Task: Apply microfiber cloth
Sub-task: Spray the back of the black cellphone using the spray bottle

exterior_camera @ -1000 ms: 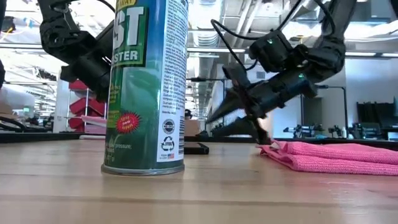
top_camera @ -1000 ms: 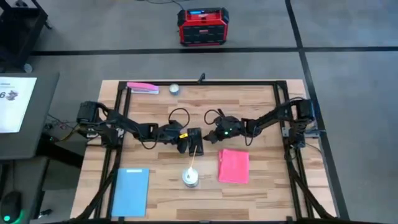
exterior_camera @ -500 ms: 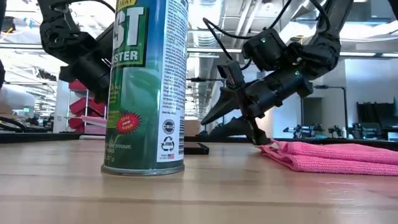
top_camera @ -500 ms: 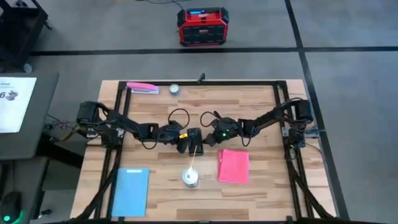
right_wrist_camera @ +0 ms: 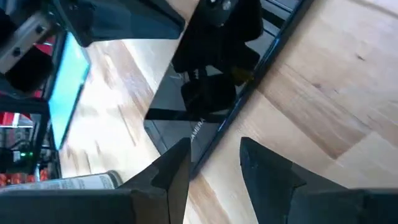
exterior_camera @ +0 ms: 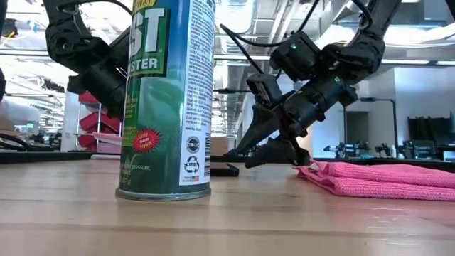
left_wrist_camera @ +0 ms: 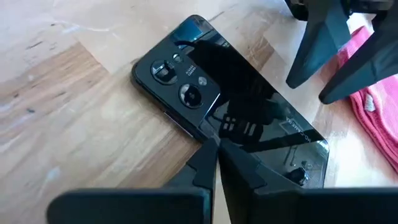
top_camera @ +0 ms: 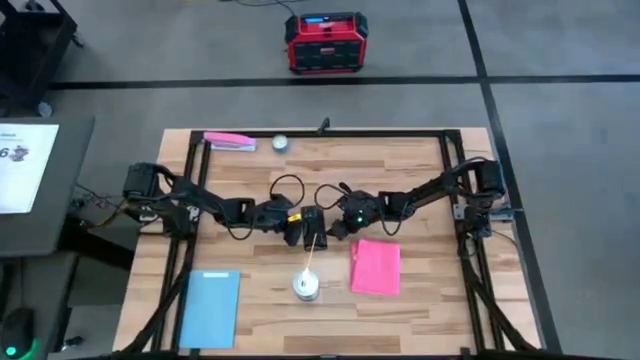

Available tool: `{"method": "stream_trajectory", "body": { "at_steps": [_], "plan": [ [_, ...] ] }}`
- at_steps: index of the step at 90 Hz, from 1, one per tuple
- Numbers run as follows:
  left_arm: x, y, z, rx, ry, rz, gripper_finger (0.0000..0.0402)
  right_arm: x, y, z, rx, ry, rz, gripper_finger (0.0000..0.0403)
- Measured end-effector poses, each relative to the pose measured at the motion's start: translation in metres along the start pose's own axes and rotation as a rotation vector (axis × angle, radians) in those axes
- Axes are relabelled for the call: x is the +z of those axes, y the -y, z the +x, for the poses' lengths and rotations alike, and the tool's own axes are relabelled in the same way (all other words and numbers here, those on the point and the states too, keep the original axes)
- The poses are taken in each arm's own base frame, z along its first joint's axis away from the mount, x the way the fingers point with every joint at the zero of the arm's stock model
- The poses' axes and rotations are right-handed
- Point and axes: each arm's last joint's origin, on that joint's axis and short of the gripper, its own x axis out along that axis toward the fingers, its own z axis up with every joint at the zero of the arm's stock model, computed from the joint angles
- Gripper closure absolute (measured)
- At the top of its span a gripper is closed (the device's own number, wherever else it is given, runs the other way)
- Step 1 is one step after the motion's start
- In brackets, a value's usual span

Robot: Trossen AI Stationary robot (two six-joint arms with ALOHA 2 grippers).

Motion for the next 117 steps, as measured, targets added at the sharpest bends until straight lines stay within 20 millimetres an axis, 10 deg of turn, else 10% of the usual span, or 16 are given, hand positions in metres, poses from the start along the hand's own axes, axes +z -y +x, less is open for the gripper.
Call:
{"method": "stream_trajectory", "body": {
  "at_steps": [88,117],
  "plan": [
    [0.001,0.000,0.000,0.008,0.017,-0.046,0.0402,0.018,-0.006,0.004,-0.060,0.081,0.010,0.0276],
    [-0.012,0.002,0.038,-0.104,0.086,-0.078,0.0402,0.020,-0.004,0.020,-0.015,0.074,0.010,0.0276]
  ]
}}
